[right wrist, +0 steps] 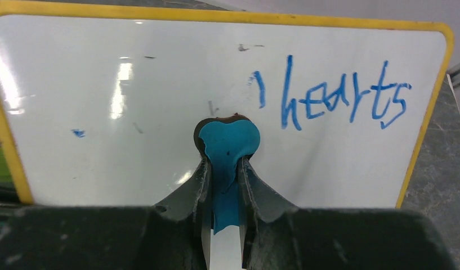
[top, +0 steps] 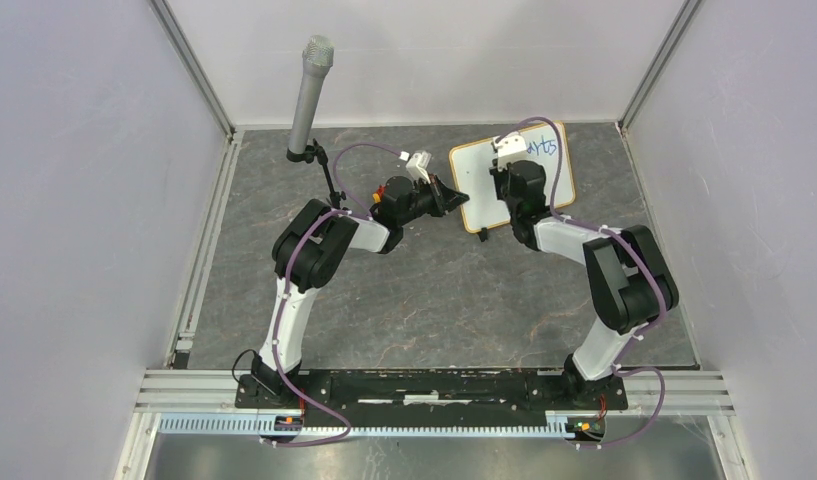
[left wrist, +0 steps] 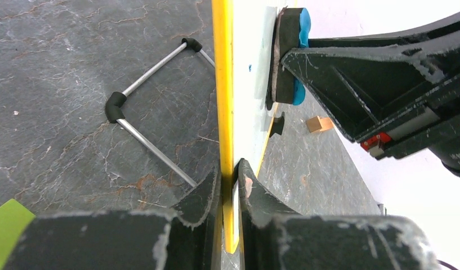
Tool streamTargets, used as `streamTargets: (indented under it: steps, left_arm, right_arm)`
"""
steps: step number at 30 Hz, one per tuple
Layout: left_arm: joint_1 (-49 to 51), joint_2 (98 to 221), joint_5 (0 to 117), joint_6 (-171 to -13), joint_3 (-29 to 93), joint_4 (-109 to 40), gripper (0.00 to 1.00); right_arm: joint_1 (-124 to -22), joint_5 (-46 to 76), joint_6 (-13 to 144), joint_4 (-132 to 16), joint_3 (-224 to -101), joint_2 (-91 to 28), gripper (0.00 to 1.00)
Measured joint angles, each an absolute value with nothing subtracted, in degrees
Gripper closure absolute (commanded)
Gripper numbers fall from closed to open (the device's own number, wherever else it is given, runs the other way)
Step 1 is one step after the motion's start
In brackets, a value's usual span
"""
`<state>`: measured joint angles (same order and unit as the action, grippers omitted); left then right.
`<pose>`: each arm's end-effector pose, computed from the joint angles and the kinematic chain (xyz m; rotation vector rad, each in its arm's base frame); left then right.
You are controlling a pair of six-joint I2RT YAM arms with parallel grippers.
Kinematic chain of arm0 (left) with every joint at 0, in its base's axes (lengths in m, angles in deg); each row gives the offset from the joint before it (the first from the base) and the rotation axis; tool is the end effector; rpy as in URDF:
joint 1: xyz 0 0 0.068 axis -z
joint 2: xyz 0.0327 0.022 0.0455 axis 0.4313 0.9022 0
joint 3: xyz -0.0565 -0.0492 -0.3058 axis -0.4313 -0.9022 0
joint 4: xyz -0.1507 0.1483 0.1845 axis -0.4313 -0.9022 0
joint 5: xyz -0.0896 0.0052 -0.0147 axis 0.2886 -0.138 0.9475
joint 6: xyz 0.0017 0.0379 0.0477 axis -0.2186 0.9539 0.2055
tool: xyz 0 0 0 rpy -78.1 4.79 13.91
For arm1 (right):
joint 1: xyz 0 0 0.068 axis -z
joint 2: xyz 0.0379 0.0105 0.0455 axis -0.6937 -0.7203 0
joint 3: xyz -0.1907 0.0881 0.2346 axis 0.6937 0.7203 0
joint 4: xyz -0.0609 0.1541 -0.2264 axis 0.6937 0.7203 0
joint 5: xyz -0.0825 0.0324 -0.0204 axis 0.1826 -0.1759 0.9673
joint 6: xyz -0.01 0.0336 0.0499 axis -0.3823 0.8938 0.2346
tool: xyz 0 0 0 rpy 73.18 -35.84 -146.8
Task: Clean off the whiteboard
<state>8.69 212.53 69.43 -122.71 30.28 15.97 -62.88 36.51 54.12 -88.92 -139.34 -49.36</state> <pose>0.4203 -0.3043 0.1531 0.1547 1.8146 -1.2639 0.3904 0.1221 0.2339 -0.2025 1.8267 -0.0531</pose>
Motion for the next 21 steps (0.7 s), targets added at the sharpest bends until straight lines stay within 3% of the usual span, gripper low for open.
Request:
streamTargets:
  steps: [12, 21]
  left_arm:
    - [8.65, 212.53, 69.40, -122.71, 30.20, 16.02, 0.98]
    - [8.71, 212.51, 69.10, -122.71, 30.20, 16.00, 0.98]
  right_arm:
    - [-71.75, 28.60, 45.50, -88.79, -141.15, -49.76, 0.93]
    - [-71.06, 36.36, 49.57, -88.29, -143.62, -50.92, 0.92]
